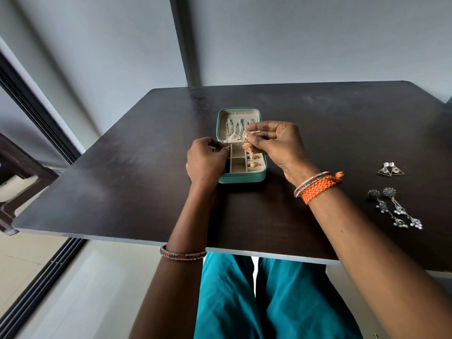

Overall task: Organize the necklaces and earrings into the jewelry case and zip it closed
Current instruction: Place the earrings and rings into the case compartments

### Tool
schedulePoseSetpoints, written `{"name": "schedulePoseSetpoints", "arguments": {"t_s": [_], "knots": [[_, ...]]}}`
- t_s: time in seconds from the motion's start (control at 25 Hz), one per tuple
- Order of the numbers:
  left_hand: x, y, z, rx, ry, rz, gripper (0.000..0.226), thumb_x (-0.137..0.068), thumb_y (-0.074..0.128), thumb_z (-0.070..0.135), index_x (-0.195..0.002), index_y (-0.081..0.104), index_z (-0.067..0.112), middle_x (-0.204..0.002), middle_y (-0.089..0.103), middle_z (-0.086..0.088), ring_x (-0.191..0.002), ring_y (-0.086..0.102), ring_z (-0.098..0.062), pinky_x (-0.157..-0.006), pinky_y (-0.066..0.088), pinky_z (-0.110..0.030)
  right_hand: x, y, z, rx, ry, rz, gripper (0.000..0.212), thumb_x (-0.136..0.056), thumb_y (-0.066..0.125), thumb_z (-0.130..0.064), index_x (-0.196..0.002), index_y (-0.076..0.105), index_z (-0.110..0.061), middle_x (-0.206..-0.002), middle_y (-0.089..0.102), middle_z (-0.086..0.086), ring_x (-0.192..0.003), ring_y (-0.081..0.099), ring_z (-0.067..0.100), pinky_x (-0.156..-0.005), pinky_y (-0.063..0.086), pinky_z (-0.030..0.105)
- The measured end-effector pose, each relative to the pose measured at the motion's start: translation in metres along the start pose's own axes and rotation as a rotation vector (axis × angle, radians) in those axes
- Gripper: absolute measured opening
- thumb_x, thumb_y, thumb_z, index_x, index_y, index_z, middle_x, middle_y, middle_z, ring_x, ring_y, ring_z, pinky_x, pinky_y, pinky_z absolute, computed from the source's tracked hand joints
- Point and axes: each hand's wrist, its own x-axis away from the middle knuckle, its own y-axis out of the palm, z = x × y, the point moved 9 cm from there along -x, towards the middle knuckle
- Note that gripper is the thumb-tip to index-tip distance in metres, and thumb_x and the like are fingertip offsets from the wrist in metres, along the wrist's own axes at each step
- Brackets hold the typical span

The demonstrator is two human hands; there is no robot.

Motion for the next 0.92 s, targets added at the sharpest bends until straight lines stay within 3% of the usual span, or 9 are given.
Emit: {"name": "schedulePoseSetpoints", "arguments": {"t_s": [0.2,0.48,0.68,0.8,0.92], "knots": [[0.001,-0.001,0.007,-0.089,0.054,0.060,0.015,-0.079,0.066,0.026,-0.083,0.072,0.013,-0.081,0.070,-0.004,-0.079,0.064,-0.020,-0.060,0.044,-0.029,-0.012,0.011,-0.011,0.068,-0.019,-0.029,0.018,-0.080,0.070,0.002,-0.096,0.071,-0.004,-0.081,0.071,0.010,-0.070,0.068,0.015,-0.068,0.058,0.024],[-0.004,-0.005,-0.010,0.099,-0.074,0.039,0.024,-0.074,0.075,0.024,-0.087,0.057,0.016,-0.081,0.063,0.002,-0.081,0.065,-0.020,-0.075,0.056,-0.039,-0.035,0.036,-0.002,0.202,0.028,-0.087,0.018,-0.075,0.074,0.001,-0.079,0.072,-0.017,-0.070,0.069,0.004,-0.073,0.069,0.017,-0.078,0.059,0.038],[-0.001,-0.011,-0.015,0.224,-0.090,0.049,0.005,-0.080,0.068,0.013,-0.085,0.067,0.013,-0.082,0.071,-0.004,-0.065,0.064,-0.008,-0.052,0.051,-0.015,-0.031,0.050,0.003,0.306,0.002,-0.131,0.025,-0.074,0.075,0.000,-0.071,0.069,-0.024,-0.063,0.066,-0.001,-0.071,0.068,0.017,-0.078,0.059,0.039],[-0.002,-0.014,-0.016,0.211,-0.093,0.071,0.006,-0.077,0.067,0.013,-0.082,0.069,0.016,-0.077,0.070,0.000,-0.072,0.067,-0.011,-0.070,0.057,-0.028,-0.030,0.054,0.003,0.308,-0.002,-0.123,0.027,-0.073,0.075,0.000,-0.068,0.066,-0.025,-0.060,0.064,-0.003,-0.063,0.064,0.011,-0.068,0.057,0.033],[-0.001,-0.014,-0.015,0.205,-0.105,0.078,0.007,-0.075,0.067,0.013,-0.081,0.069,0.017,-0.077,0.070,0.000,-0.075,0.068,-0.014,-0.074,0.058,-0.033,-0.030,0.054,0.004,0.364,-0.027,-0.084,0.028,-0.069,0.079,-0.004,-0.060,0.064,-0.025,-0.057,0.065,-0.006,-0.063,0.066,0.010,-0.073,0.058,0.036]]}}
